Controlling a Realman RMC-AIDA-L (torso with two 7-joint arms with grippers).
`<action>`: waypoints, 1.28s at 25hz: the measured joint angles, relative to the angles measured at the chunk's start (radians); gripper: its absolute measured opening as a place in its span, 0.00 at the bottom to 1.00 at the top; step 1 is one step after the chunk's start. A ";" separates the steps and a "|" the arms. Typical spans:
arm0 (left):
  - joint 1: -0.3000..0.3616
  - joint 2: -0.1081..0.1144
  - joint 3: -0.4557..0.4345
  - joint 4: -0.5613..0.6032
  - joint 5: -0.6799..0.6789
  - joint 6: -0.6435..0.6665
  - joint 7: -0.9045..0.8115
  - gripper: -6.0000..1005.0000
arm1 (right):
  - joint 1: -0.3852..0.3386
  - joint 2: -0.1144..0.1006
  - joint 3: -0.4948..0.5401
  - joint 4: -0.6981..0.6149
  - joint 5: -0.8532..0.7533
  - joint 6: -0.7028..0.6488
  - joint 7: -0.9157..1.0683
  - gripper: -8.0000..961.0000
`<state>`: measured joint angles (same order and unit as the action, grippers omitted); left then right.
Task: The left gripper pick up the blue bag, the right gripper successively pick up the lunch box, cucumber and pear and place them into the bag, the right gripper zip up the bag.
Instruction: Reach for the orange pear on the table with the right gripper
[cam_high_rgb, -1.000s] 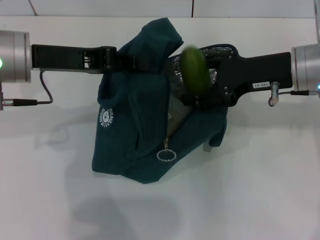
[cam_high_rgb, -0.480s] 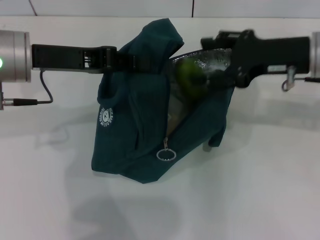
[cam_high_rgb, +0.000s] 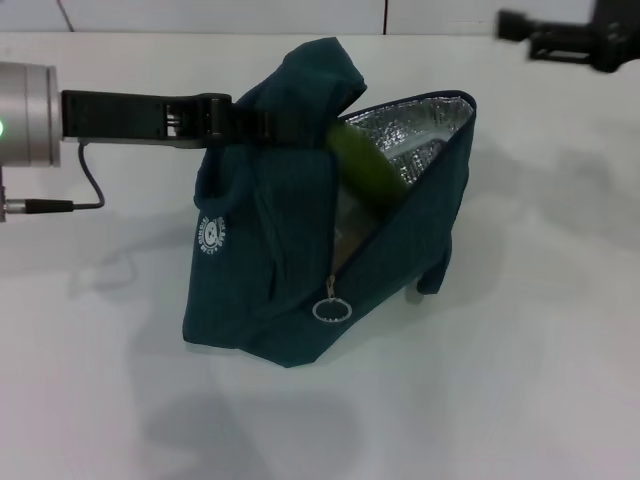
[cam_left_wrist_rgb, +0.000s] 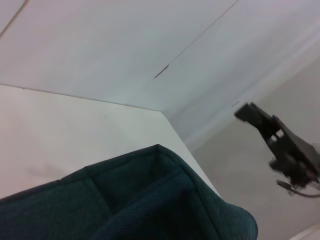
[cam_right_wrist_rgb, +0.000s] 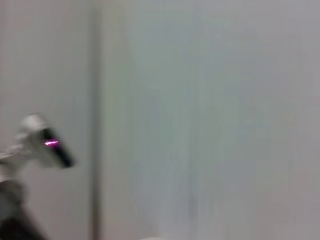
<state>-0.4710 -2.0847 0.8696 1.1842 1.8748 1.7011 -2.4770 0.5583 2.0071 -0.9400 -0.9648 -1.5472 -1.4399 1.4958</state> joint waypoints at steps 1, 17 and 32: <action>0.001 0.000 0.000 0.000 -0.001 0.000 0.001 0.05 | -0.008 -0.002 0.020 0.003 0.000 0.007 0.002 0.89; 0.035 0.006 -0.005 0.001 -0.003 0.002 -0.001 0.05 | -0.090 -0.016 0.108 0.201 -0.004 0.149 -0.103 0.89; 0.071 0.030 -0.009 0.007 -0.008 0.031 -0.001 0.05 | 0.003 -0.001 0.080 0.322 -0.004 0.237 -0.183 0.89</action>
<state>-0.3996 -2.0545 0.8607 1.1909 1.8668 1.7322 -2.4783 0.5618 2.0064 -0.8596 -0.6432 -1.5508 -1.2031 1.3132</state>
